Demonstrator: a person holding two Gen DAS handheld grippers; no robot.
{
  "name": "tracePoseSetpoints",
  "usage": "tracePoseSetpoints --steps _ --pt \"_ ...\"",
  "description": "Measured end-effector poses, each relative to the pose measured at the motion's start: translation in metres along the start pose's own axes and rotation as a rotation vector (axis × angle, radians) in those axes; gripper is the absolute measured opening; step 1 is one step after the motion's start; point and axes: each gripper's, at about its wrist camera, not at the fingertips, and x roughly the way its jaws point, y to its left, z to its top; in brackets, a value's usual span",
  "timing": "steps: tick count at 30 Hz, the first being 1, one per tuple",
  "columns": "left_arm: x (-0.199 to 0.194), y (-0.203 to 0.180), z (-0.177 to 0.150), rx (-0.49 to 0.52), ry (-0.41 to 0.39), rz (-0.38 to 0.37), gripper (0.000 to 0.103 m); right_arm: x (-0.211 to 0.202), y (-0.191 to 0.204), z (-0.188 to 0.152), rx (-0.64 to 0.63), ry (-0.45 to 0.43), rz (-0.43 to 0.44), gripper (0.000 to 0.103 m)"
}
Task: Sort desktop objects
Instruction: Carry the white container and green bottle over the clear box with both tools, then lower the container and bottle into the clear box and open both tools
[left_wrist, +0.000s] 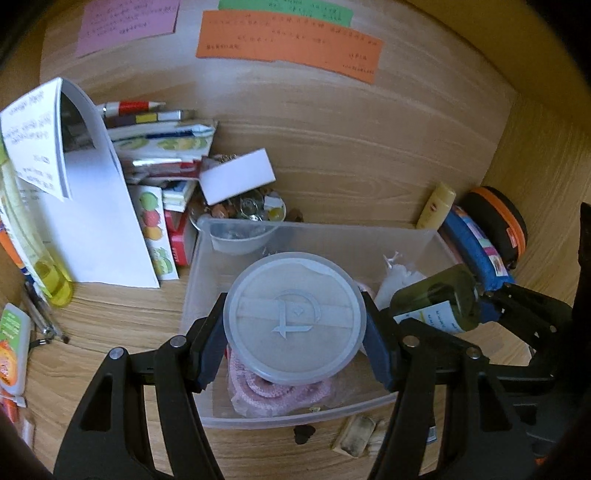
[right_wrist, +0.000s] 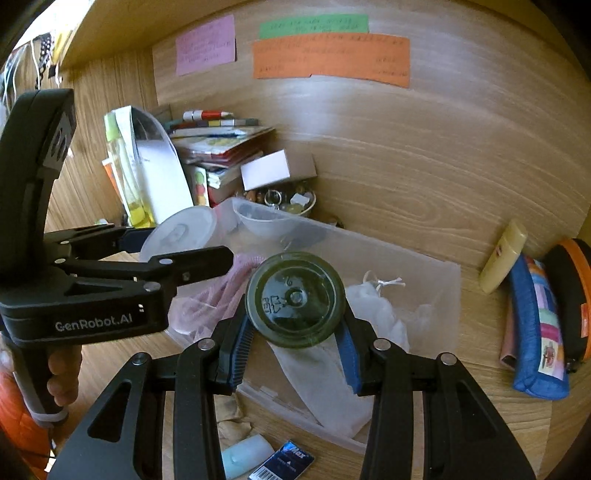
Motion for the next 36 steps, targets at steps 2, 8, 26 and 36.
tracePoseSetpoints --steps 2,8,26,36 --pt "0.005 0.001 -0.001 0.001 0.013 -0.007 0.065 0.003 0.0 -0.001 -0.003 0.004 -0.001 0.038" --pt "0.019 0.004 -0.003 -0.009 0.066 -0.008 0.065 0.01 -0.004 -0.003 0.006 0.028 -0.008 0.039" --pt "0.007 0.004 0.001 0.001 0.001 0.013 0.073 0.006 -0.001 -0.005 -0.02 -0.002 -0.089 0.077" --pt "-0.018 0.008 0.007 -0.027 -0.046 0.048 0.088 -0.002 0.002 -0.003 -0.027 -0.01 -0.11 0.088"
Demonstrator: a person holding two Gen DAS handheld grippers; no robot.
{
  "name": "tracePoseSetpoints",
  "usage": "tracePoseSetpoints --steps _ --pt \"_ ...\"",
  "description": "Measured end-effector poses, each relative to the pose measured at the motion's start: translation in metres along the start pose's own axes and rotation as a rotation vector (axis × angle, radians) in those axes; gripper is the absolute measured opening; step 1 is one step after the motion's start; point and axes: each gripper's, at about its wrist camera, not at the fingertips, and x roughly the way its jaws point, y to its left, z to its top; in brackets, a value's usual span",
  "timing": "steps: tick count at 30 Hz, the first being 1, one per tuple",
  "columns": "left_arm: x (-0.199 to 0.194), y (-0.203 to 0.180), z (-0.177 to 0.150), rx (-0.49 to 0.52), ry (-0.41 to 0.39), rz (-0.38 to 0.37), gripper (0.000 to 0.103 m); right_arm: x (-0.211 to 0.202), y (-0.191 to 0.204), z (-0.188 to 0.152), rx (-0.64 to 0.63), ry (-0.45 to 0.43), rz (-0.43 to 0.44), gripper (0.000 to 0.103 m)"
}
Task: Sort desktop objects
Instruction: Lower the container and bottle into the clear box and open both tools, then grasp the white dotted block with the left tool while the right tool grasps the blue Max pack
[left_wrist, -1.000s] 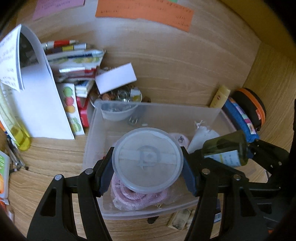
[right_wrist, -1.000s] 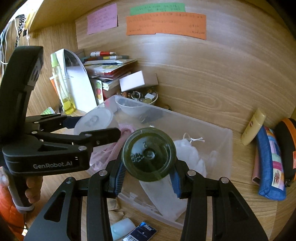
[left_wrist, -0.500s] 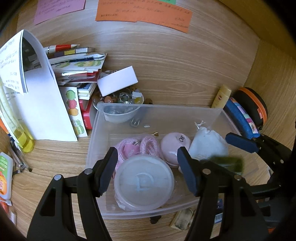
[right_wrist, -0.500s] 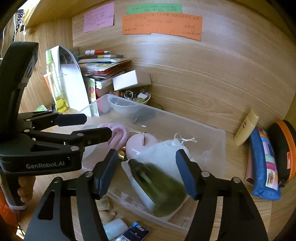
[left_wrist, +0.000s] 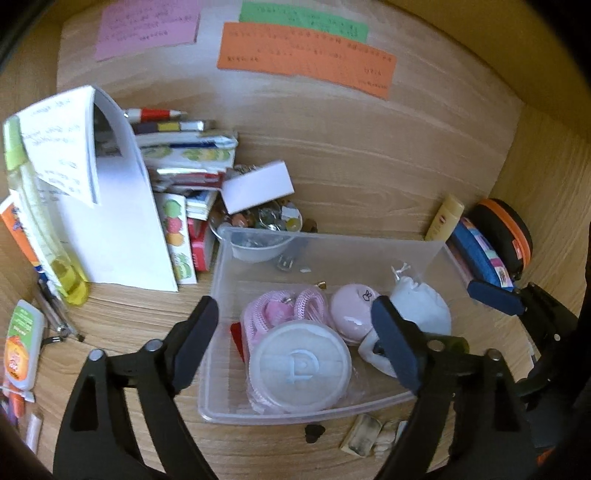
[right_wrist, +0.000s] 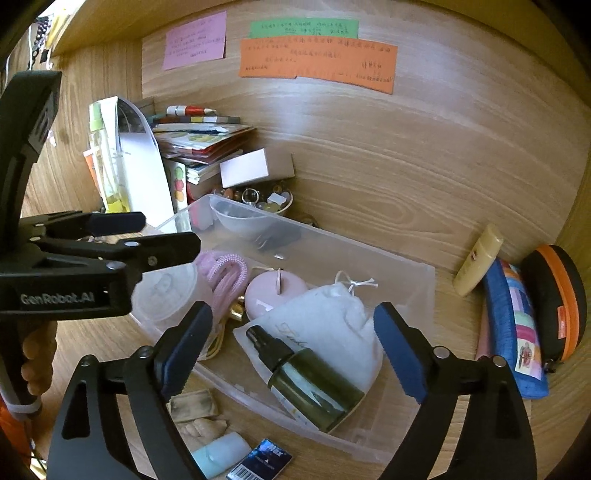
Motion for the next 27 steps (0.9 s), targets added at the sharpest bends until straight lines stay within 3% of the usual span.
tracePoseSetpoints --steps 7,15,27 --pt "-0.031 -0.002 -0.002 0.007 -0.035 0.015 0.095 -0.029 -0.001 0.006 0.007 -0.057 -0.004 0.095" --pt "-0.063 -0.005 -0.019 0.034 -0.057 0.043 0.097 -0.07 0.001 0.0 0.016 -0.122 -0.02 0.098" --pt "-0.087 -0.005 -0.071 0.096 -0.011 0.065 0.097 -0.084 0.009 -0.034 0.032 -0.079 -0.027 0.098"
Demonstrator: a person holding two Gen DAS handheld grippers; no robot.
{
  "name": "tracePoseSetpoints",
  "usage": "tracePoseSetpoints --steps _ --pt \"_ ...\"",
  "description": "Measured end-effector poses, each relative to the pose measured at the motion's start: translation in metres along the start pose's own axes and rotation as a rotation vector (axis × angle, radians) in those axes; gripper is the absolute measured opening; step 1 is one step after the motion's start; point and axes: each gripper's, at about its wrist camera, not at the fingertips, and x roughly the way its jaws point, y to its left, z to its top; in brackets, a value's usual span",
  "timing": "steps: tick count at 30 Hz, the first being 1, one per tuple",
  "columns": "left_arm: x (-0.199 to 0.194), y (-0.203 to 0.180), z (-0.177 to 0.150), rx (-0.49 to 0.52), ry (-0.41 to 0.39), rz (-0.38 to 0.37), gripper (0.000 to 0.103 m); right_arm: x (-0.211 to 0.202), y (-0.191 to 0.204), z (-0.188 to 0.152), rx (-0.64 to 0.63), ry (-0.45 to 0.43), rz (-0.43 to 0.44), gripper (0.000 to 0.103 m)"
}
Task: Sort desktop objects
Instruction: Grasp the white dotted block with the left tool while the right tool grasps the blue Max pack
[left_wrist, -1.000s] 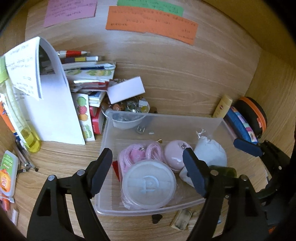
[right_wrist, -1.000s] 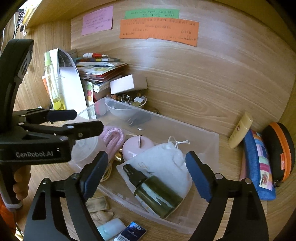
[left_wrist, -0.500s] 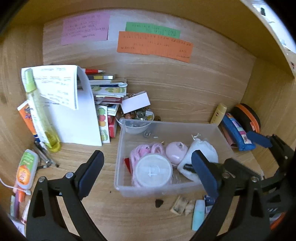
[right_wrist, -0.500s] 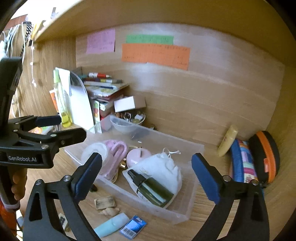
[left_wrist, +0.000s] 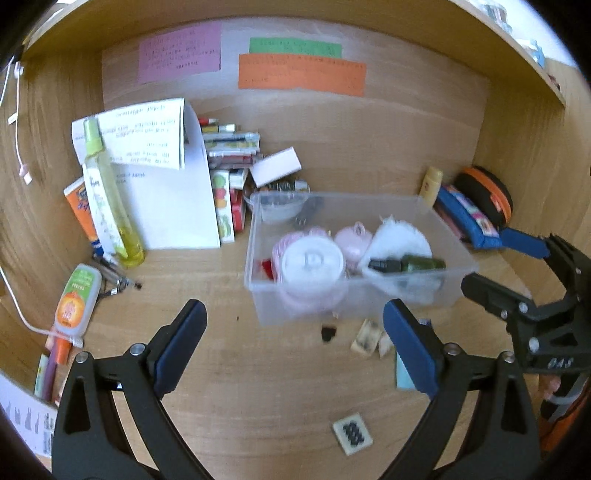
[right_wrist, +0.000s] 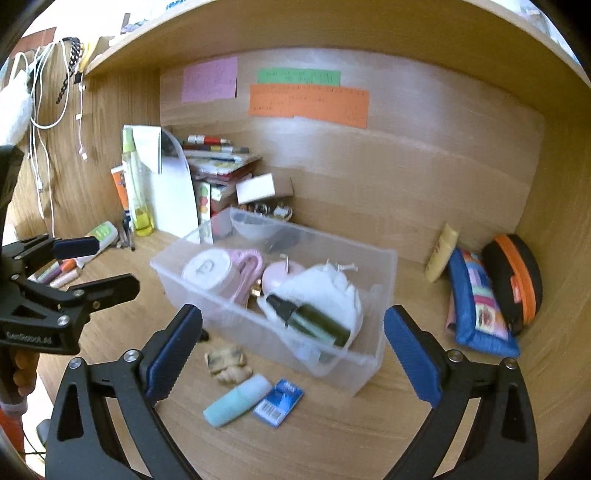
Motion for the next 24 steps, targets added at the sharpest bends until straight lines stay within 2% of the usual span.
tracePoseSetpoints --steps 8,15,21,24 --pt "0.006 -0.004 -0.041 0.042 0.089 -0.005 0.097 0.01 -0.006 -0.034 0.026 0.094 -0.026 0.098" --pt "0.013 -0.005 -0.076 0.076 0.179 -0.049 0.097 0.018 -0.012 -0.059 0.052 0.174 -0.044 0.098" --pt "0.021 -0.008 -0.09 0.089 0.222 -0.068 0.097 0.026 -0.012 -0.075 0.046 0.224 -0.047 0.098" --pt "0.023 -0.013 -0.096 0.129 0.218 -0.065 0.097 0.031 -0.011 -0.08 0.042 0.244 -0.043 0.098"
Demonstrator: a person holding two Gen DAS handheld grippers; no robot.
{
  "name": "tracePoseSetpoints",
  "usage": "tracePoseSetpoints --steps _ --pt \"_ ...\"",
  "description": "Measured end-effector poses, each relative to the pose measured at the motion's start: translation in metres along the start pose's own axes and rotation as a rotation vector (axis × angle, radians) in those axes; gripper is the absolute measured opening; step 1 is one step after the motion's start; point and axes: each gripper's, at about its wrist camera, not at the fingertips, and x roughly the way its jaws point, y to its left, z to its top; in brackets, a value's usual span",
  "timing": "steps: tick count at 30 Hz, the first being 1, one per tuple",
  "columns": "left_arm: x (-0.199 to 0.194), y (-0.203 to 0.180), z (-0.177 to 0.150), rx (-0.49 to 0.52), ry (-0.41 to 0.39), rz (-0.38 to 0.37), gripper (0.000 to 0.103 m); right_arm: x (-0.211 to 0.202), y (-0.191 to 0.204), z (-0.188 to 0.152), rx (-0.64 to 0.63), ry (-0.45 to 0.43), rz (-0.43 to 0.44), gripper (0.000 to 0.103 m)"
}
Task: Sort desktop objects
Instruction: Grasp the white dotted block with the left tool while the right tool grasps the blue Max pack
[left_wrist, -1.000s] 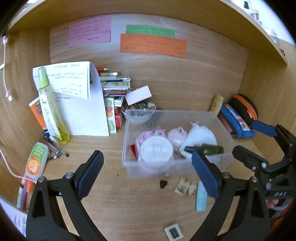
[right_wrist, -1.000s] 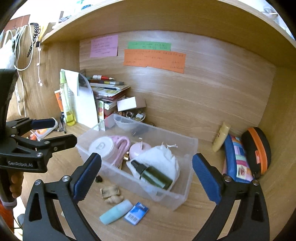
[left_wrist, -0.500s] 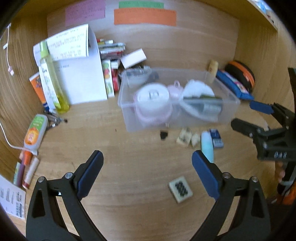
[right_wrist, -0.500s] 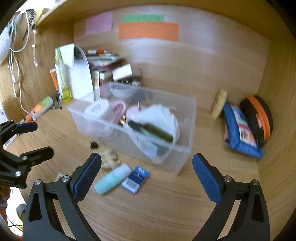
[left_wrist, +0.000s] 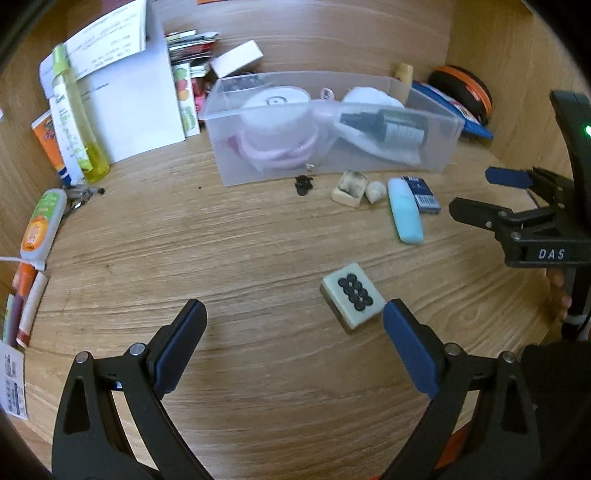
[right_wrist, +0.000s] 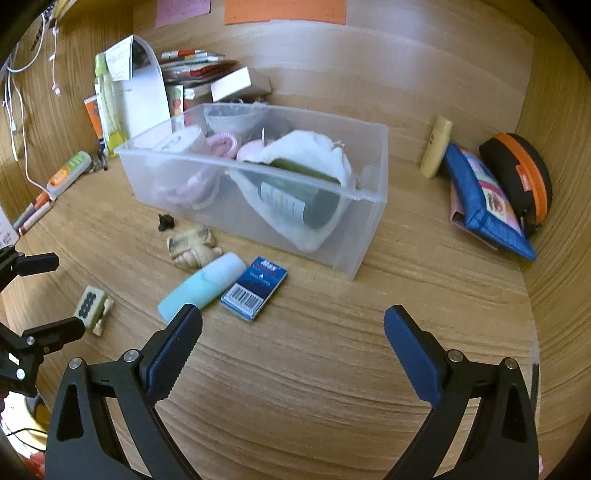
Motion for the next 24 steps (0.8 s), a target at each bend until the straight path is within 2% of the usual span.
tracePoseSetpoints --steps 4,7,11,14,17,19,24 --pt "0.004 -0.002 0.001 0.019 -0.01 0.048 0.097 0.007 0.002 -0.002 -0.016 0.027 0.001 0.098" --pt "0.007 -0.001 0.003 0.022 -0.013 0.041 0.096 0.012 0.002 -0.002 -0.014 0.046 0.012 0.098" --pt "0.013 0.001 0.006 0.017 0.0 0.028 0.083 0.018 0.005 0.001 -0.012 0.058 0.024 0.097" --pt "0.016 0.004 0.007 0.003 0.002 0.018 0.082 0.021 0.008 0.003 -0.031 0.059 0.02 0.094" --pt "0.016 0.006 0.007 -0.017 -0.006 0.015 0.078 0.026 0.01 0.006 -0.047 0.067 0.019 0.087" --pt "0.015 0.007 0.006 -0.025 -0.016 0.022 0.071 0.031 0.011 0.007 -0.05 0.082 0.019 0.077" --pt "0.012 0.009 0.006 -0.03 -0.035 0.028 0.059 0.034 0.009 0.01 -0.035 0.072 0.029 0.072"
